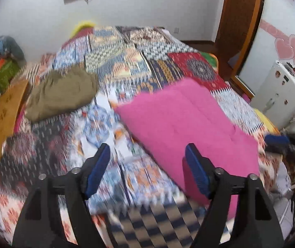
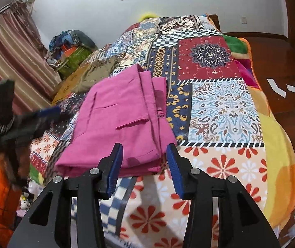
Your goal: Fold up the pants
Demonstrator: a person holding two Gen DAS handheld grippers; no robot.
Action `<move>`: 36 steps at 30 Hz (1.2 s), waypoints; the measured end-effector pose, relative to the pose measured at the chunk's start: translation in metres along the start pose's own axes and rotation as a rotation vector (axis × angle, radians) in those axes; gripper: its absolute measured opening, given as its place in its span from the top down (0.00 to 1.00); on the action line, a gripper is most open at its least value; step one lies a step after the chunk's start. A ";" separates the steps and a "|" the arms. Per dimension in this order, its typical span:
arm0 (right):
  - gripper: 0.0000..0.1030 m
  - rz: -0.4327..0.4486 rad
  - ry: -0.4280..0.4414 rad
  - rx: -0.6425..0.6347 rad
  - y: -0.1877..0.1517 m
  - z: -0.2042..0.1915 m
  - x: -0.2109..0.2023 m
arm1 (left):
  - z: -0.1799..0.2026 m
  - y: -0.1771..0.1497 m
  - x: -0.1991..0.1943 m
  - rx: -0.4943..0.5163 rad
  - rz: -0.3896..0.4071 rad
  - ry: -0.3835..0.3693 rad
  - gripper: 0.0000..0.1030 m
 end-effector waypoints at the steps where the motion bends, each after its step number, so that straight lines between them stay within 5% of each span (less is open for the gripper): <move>1: 0.57 -0.004 0.002 0.005 -0.002 -0.002 -0.001 | -0.004 0.011 0.007 -0.003 0.008 -0.019 0.20; 5: 0.40 -0.009 0.007 0.010 -0.008 -0.012 0.001 | -0.016 0.040 0.045 -0.002 -0.044 -0.088 0.18; 10: 0.39 -0.101 0.003 -0.029 -0.026 -0.019 0.027 | -0.024 0.050 0.097 0.050 -0.143 -0.081 0.18; 13: 0.39 -0.139 -0.004 -0.043 -0.033 -0.017 0.042 | -0.024 0.042 0.116 -0.026 -0.194 -0.174 0.18; 15: 0.39 -0.136 -0.004 -0.053 -0.029 -0.016 0.045 | -0.024 0.040 0.120 -0.054 -0.201 -0.217 0.27; 19: 0.39 -0.127 -0.013 -0.028 -0.017 0.001 0.051 | -0.018 0.034 0.120 -0.076 -0.222 -0.286 0.54; 29: 0.39 -0.101 -0.136 -0.053 0.019 0.054 0.069 | -0.023 0.006 0.073 -0.101 -0.200 -0.231 0.73; 36: 0.39 -0.056 -0.192 -0.024 0.036 0.079 0.044 | -0.017 -0.024 0.025 -0.158 -0.181 -0.235 0.80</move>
Point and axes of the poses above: each gripper's, at about its wrist camera, not at the fingertips, and x roughly the way its jaws point, z to its right, y to its top, the point moved 8 cm from there along x, roughly the way its jaws point, and after that the axes turned 3 degrees about z, right-handed, at the moved point
